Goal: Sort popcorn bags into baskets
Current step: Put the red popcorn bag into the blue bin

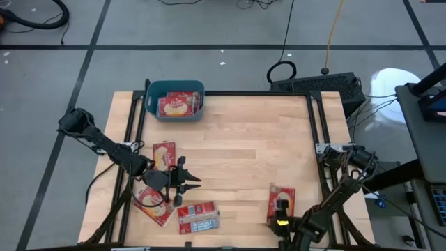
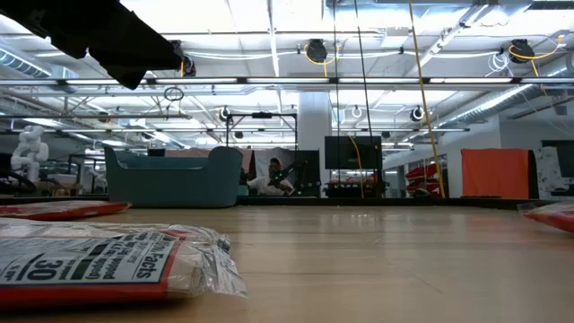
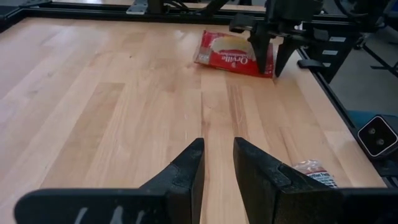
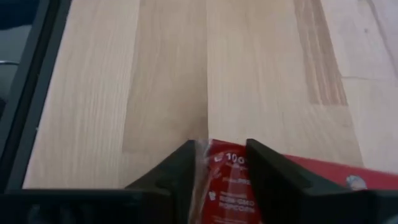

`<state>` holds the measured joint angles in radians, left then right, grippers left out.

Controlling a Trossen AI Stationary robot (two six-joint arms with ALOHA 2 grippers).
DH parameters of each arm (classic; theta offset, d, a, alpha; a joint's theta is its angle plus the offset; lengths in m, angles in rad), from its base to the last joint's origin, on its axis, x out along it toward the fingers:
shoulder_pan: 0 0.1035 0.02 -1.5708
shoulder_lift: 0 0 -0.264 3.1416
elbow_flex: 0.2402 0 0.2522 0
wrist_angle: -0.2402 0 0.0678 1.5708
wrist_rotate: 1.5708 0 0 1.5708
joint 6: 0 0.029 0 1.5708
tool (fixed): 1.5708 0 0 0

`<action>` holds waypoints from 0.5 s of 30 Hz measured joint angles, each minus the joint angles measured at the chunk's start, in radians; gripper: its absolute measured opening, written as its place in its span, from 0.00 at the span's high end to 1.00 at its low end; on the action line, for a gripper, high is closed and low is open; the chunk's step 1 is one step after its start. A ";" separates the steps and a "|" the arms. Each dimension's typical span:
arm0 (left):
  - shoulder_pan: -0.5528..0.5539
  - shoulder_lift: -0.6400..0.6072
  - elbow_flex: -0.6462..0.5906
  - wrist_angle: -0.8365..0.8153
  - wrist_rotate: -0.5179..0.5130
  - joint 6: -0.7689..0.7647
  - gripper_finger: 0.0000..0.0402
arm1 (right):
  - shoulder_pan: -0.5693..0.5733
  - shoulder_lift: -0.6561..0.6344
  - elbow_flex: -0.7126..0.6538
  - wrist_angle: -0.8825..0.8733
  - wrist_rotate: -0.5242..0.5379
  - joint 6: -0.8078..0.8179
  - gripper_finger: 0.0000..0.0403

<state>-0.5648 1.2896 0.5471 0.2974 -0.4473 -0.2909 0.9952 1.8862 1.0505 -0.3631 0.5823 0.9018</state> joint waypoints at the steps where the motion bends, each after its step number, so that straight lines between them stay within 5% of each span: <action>1: 0.000 0.000 0.000 0.000 0.000 0.000 0.78 | -0.005 0.000 -0.011 0.026 0.000 -0.014 0.70; 8: 0.000 0.000 0.000 0.000 -0.001 0.007 0.78 | -0.046 0.004 -0.030 0.073 0.014 -0.059 0.96; 15: 0.004 0.000 0.000 0.000 -0.010 0.007 0.78 | -0.105 0.011 -0.036 0.153 0.160 -0.119 0.99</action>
<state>-0.5607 1.2896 0.5471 0.2974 -0.4568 -0.2836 0.8899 1.8969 1.0142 -0.2099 0.7427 0.7830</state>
